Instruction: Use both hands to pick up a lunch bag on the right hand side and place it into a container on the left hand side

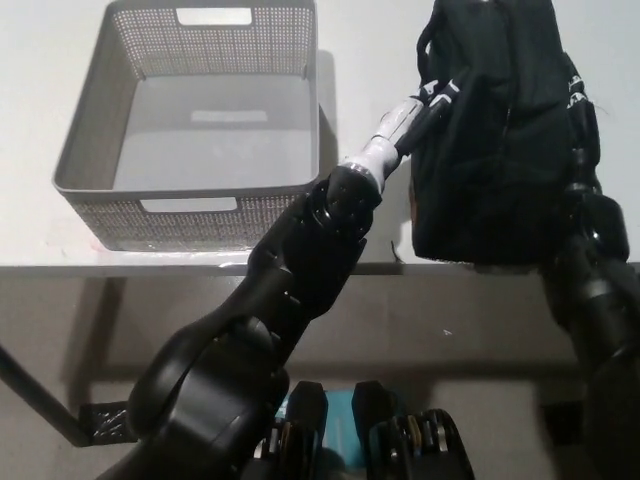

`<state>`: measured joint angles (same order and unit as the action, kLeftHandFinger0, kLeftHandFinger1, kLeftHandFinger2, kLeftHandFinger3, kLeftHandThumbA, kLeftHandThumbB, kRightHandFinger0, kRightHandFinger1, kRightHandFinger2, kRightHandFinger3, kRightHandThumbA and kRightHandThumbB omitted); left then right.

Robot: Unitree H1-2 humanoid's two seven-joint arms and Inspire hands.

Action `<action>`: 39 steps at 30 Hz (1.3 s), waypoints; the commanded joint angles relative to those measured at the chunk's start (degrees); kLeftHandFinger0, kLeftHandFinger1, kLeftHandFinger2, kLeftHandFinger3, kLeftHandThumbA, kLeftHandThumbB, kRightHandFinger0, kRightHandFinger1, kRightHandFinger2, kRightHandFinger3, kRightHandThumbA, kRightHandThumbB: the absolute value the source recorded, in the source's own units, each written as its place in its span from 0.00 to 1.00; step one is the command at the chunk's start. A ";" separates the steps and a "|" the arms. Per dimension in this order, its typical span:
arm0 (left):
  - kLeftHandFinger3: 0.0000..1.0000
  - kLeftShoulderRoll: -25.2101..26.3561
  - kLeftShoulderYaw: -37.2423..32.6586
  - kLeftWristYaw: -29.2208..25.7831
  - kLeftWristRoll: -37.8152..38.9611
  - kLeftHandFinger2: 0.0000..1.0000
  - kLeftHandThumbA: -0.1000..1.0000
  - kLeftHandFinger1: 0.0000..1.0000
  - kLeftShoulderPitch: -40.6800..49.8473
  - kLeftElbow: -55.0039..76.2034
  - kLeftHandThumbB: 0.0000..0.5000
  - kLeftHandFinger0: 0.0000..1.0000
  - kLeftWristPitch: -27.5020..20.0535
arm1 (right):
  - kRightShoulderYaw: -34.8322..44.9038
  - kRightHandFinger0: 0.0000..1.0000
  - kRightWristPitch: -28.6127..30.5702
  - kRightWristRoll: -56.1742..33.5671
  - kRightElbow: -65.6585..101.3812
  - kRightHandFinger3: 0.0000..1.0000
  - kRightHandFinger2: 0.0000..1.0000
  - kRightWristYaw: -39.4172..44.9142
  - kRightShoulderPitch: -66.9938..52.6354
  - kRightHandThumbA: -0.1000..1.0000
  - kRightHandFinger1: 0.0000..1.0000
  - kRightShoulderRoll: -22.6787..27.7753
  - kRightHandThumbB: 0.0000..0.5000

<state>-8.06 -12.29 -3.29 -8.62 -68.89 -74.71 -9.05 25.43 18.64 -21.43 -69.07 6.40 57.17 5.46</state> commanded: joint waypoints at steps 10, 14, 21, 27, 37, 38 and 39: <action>1.00 -4.02 -2.26 5.95 -0.83 1.00 1.00 1.00 -6.11 5.20 0.71 1.00 1.73 | -1.26 1.00 -9.97 -7.76 25.19 1.00 1.00 -2.10 -1.48 1.00 1.00 -8.32 0.22; 1.00 -2.92 -0.60 5.69 0.66 1.00 1.00 1.00 -10.07 6.83 0.66 1.00 0.47 | -3.25 1.00 -10.58 -5.05 28.62 1.00 1.00 -4.97 1.96 1.00 1.00 -7.11 0.29; 1.00 1.30 1.92 6.37 1.59 1.00 1.00 1.00 -19.59 14.24 0.67 1.00 2.81 | -6.93 1.00 -16.36 -1.64 35.75 1.00 1.00 -12.00 13.78 1.00 1.00 -4.15 0.20; 1.00 6.93 3.51 7.28 2.16 1.00 1.00 1.00 -24.80 19.79 0.64 1.00 4.34 | -9.69 1.00 -16.99 0.58 30.57 1.00 1.00 -12.24 25.50 1.00 1.00 -2.81 0.23; 1.00 13.53 5.90 6.99 1.35 1.00 1.00 1.00 -24.64 37.22 0.65 1.00 13.01 | -11.26 1.00 -16.07 -0.59 26.71 1.00 1.00 -11.12 36.55 1.00 1.00 -5.56 0.25; 1.00 13.88 5.68 6.78 0.75 1.00 1.00 1.00 -24.41 38.22 0.65 1.00 13.33 | -11.45 1.00 -16.16 -0.57 26.85 1.00 1.00 -11.05 36.75 1.00 1.00 -5.75 0.25; 1.00 14.53 5.58 6.49 -0.05 1.00 1.00 1.00 -23.50 41.47 0.65 1.00 15.26 | -12.24 1.00 -16.25 -0.55 27.47 1.00 1.00 -9.88 36.91 1.00 1.00 -6.16 0.28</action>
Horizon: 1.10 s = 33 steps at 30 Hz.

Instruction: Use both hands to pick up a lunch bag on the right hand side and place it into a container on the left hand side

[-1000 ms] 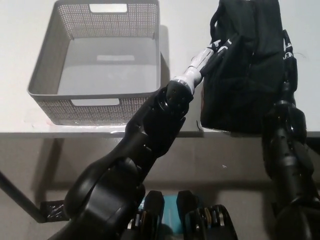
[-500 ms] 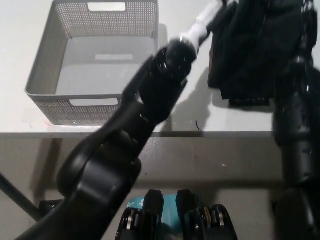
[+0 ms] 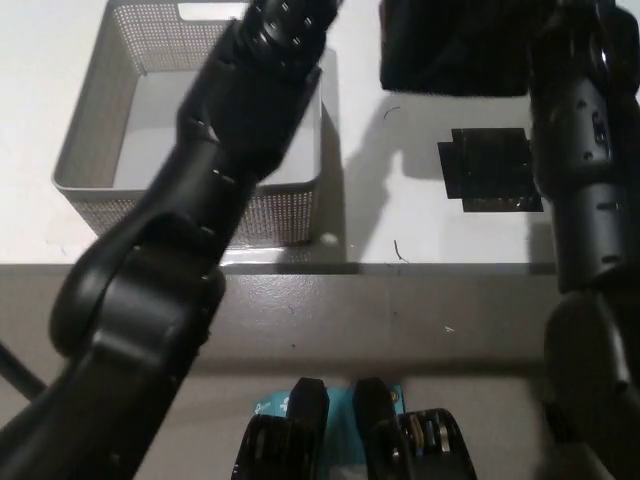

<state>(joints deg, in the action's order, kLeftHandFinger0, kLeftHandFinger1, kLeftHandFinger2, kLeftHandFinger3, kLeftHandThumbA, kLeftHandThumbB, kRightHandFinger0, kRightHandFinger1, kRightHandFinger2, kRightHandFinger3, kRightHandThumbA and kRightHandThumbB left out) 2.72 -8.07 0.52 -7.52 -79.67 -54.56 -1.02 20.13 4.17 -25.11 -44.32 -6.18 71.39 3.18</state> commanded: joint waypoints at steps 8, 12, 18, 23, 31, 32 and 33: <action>1.00 7.04 4.11 0.18 -1.72 1.00 1.00 1.00 -7.84 37.63 0.66 1.00 13.70 | -10.08 1.00 -0.49 2.96 3.15 1.00 1.00 6.20 26.23 1.00 1.00 -7.19 0.23; 1.00 9.25 6.32 -0.34 -1.10 1.00 1.00 1.00 -6.50 40.89 0.63 1.00 15.06 | -12.02 1.00 -1.67 4.56 -0.24 1.00 1.00 5.89 29.35 1.00 1.00 -8.39 0.20; 1.00 13.49 9.82 -0.01 0.99 1.00 1.00 1.00 -4.62 41.75 0.63 1.00 15.45 | -12.85 1.00 0.28 5.33 -11.99 1.00 1.00 7.96 35.05 1.00 1.00 -10.54 0.24; 1.00 16.05 11.17 -0.11 1.32 1.00 1.00 1.00 -3.10 38.85 0.54 1.00 10.88 | -12.65 1.00 2.97 5.38 -19.81 1.00 1.00 8.80 37.69 1.00 1.00 -11.95 0.23; 1.00 17.75 13.49 0.63 3.04 1.00 1.00 1.00 0.26 41.44 0.55 1.00 11.54 | -11.71 1.00 6.65 4.13 -26.01 1.00 1.00 11.39 39.58 1.00 1.00 -14.25 0.11; 1.00 18.07 13.70 0.53 2.87 1.00 1.00 1.00 0.70 42.16 0.55 1.00 11.32 | -11.53 1.00 6.95 3.84 -26.27 1.00 1.00 11.60 39.84 1.00 1.00 -14.72 0.14; 1.00 18.31 13.79 0.37 2.56 1.00 1.00 1.00 1.10 42.94 0.56 1.00 11.18 | -11.38 1.00 6.62 3.64 -26.30 1.00 1.00 11.33 40.03 1.00 1.00 -15.10 0.18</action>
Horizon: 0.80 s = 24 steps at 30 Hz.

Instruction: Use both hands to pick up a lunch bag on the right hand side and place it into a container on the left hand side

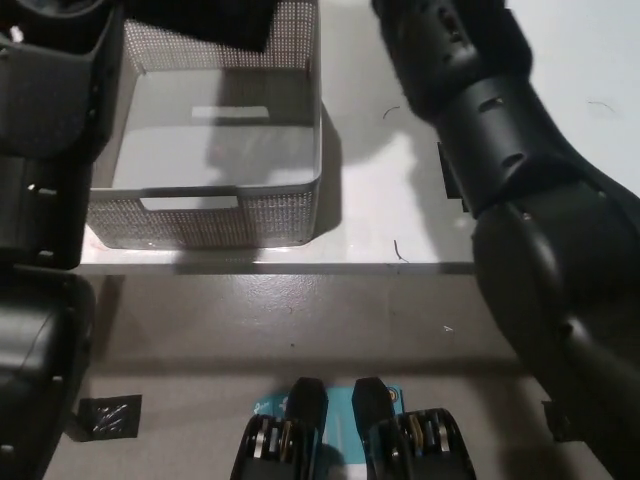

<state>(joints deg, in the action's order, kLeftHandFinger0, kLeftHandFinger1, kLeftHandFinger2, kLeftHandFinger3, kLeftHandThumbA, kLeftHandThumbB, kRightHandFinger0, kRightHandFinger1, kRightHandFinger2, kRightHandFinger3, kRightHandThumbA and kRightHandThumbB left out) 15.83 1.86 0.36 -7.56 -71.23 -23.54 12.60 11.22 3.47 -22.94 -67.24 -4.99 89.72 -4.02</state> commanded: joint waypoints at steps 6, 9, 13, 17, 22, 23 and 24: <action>1.00 4.96 5.20 0.22 2.66 1.00 1.00 1.00 -5.18 14.68 0.55 1.00 -2.31 | -4.19 1.00 9.08 3.99 -4.54 1.00 1.00 8.53 21.67 1.00 1.00 -8.85 0.19; 1.00 4.65 5.10 2.45 4.41 1.00 1.00 1.00 -2.60 2.98 0.43 1.00 -6.64 | -8.46 1.00 6.39 9.06 -9.38 1.00 1.00 6.85 18.08 1.00 1.00 -7.59 0.31; 1.00 13.12 1.66 2.69 -3.32 1.00 1.00 1.00 -0.32 -8.94 0.82 1.00 0.30 | -34.36 1.00 0.75 36.54 -11.47 1.00 1.00 -16.45 11.48 1.00 1.00 -1.26 0.51; 1.00 17.22 5.25 1.02 -0.78 1.00 1.00 1.00 -5.80 -8.29 0.91 1.00 -4.92 | -28.84 1.00 6.24 29.49 -7.97 1.00 1.00 -19.68 13.81 1.00 1.00 3.66 0.54; 1.00 19.81 4.74 2.04 -0.84 1.00 1.00 1.00 -8.21 -6.93 1.00 1.00 -3.75 | -27.43 1.00 8.83 27.06 -5.31 1.00 1.00 -19.67 14.24 1.00 1.00 4.70 0.57; 1.00 19.87 4.44 2.54 -0.65 1.00 1.00 1.00 -7.91 -6.03 1.00 1.00 -3.92 | -27.38 1.00 9.48 27.21 -4.02 1.00 1.00 -19.53 13.67 1.00 1.00 4.87 0.57; 1.00 19.74 4.48 3.33 0.18 1.00 1.00 1.00 -7.74 -5.44 1.00 1.00 -2.95 | -27.30 1.00 9.67 27.33 -3.02 1.00 1.00 -19.39 13.18 1.00 1.00 4.95 0.56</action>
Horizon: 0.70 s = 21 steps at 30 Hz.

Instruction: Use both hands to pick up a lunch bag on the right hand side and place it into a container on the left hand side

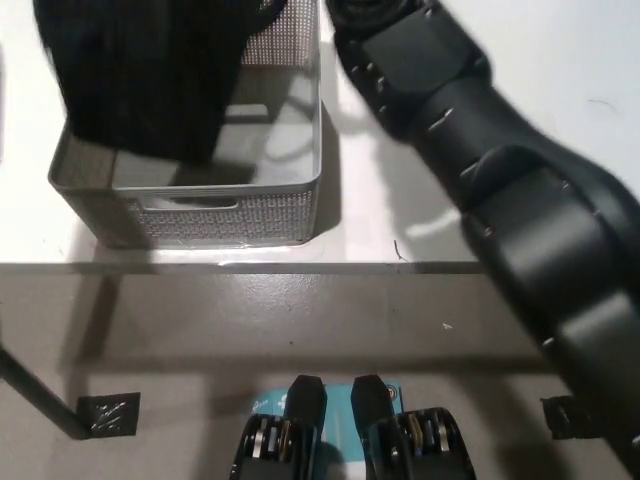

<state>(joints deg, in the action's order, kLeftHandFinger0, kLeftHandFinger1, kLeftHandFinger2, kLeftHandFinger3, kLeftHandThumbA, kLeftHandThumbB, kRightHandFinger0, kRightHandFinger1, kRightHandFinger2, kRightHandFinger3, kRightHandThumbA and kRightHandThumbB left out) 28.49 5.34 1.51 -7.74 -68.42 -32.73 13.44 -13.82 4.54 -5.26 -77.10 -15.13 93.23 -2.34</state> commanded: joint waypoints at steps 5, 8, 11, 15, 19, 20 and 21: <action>1.00 6.78 0.07 2.94 0.57 1.00 1.00 1.00 -8.41 7.79 0.94 1.00 -0.58 | -1.82 1.00 8.47 10.49 9.01 1.00 1.00 -9.46 8.01 1.00 1.00 3.20 0.53; 1.00 6.52 0.02 3.12 0.98 1.00 1.00 1.00 -7.72 7.74 0.93 1.00 -1.56 | -1.30 1.00 8.33 11.17 9.83 1.00 1.00 -9.03 7.34 1.00 1.00 3.34 0.57; 1.00 6.01 0.44 3.29 1.78 1.00 1.00 1.00 -7.47 7.30 0.96 1.00 -2.08 | 0.01 1.00 8.54 10.74 10.99 1.00 1.00 -7.77 6.70 1.00 1.00 3.61 0.54; 1.00 5.96 0.35 3.42 1.78 1.00 1.00 1.00 -7.55 7.09 0.97 1.00 -1.81 | 0.48 1.00 7.95 11.91 11.63 1.00 1.00 -7.49 6.37 1.00 1.00 3.87 0.52; 1.00 6.31 -0.14 3.59 1.27 1.00 1.00 1.00 -7.14 6.96 0.95 1.00 -2.64 | 1.25 1.00 7.95 12.01 12.21 1.00 1.00 -6.84 5.73 1.00 1.00 3.92 0.49; 1.00 6.30 -0.06 3.58 1.40 1.00 1.00 1.00 -6.97 6.99 0.95 1.00 -2.99 | 1.46 1.00 7.89 12.07 12.55 1.00 1.00 -6.63 5.44 1.00 1.00 3.93 0.49; 1.00 6.35 0.08 3.81 1.71 1.00 1.00 1.00 -6.85 7.12 0.98 1.00 -2.97 | 1.66 1.00 7.63 12.10 12.89 1.00 1.00 -6.45 5.27 1.00 1.00 3.95 0.49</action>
<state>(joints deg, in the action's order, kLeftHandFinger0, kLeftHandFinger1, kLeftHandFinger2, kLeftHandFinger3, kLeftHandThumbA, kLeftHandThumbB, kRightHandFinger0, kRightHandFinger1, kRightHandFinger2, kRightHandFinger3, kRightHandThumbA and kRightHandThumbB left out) 33.40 5.20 4.72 -6.53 -73.17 -26.47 12.86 -13.49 10.29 5.13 -67.01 -21.28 96.09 0.46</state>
